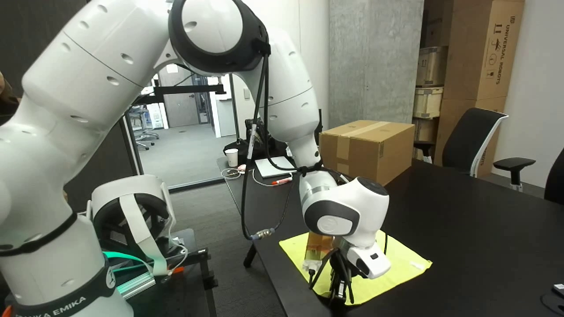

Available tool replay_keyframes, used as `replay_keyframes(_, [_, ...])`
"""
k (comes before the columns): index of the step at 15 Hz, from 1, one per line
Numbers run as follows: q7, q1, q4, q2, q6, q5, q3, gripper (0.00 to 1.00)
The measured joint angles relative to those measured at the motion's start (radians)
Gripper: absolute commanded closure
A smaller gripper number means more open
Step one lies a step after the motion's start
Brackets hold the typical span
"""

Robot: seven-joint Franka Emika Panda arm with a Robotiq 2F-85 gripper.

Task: Fold the yellow towel in half from bottom to top.

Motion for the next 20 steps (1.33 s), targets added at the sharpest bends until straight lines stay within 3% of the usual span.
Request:
replay_keyframes(12, [-0.012,0.0,-0.053,-0.092,-0.038,-0.008,0.001,0.9])
replay_keyframes(16, [-0.012,0.004,0.011,-0.115,-0.113,-0.009,0.018,0.9])
replay_keyframes(20, [-0.012,0.003,0.148,-0.109,-0.246,-0.01,0.025,0.9])
